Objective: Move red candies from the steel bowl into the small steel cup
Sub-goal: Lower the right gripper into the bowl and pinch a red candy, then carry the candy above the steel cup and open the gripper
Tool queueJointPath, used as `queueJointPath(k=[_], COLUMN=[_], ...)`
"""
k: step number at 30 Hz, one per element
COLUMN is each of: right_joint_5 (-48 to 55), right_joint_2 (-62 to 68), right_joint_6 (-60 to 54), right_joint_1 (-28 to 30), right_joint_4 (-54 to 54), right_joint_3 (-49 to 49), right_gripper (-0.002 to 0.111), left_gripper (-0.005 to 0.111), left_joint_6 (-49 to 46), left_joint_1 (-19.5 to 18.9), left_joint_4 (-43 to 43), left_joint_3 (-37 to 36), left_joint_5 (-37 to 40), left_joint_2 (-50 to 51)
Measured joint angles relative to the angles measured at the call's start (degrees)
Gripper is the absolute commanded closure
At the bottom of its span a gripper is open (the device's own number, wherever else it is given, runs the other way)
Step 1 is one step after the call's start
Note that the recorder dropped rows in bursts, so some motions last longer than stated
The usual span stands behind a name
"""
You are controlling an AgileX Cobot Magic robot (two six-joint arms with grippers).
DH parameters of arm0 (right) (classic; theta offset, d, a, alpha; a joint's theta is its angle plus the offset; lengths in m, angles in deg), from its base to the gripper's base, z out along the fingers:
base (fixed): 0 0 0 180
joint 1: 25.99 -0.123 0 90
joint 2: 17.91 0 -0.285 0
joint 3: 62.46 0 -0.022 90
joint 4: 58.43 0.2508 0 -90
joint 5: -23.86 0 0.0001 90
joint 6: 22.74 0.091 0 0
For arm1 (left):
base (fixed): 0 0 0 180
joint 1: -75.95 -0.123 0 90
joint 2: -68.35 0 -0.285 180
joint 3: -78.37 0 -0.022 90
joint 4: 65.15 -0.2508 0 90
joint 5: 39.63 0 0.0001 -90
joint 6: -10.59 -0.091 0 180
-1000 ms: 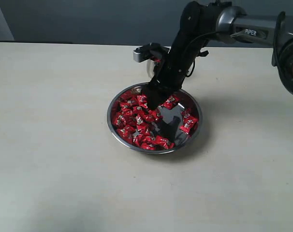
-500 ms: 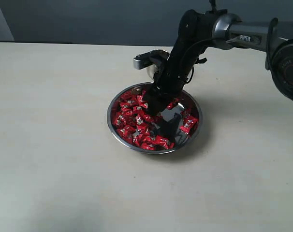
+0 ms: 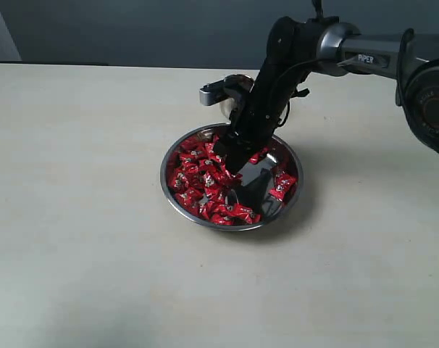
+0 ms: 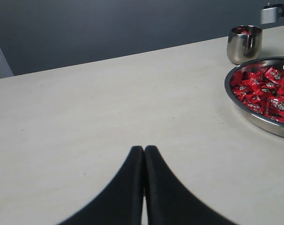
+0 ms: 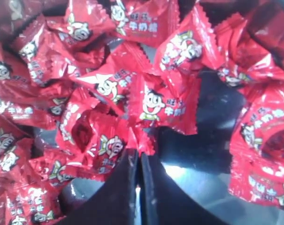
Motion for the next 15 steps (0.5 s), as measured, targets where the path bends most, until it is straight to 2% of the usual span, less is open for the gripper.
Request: queueJointPath(k=[8, 15], right_joint_5=[-0.57, -9.51], right_joint_2=[-3.20, -5.85], right_joint_6=[0.09, 0.09], right_joint_1=[0.00, 0.00], right_joint_4=[-1.43, -4.18], right_joint_3=[0.00, 0.00], right_gripper=[0.109, 0.109], left_gripper=[0.106, 0.106], left_joint_6=[0.00, 0.00], left_joint_1=[0.00, 0.00], left_joint_4=[0.00, 0.00], left_joint_3=[0.00, 0.00], left_joint_5=[0.00, 0.00], left_joint_2=[0.00, 0.00])
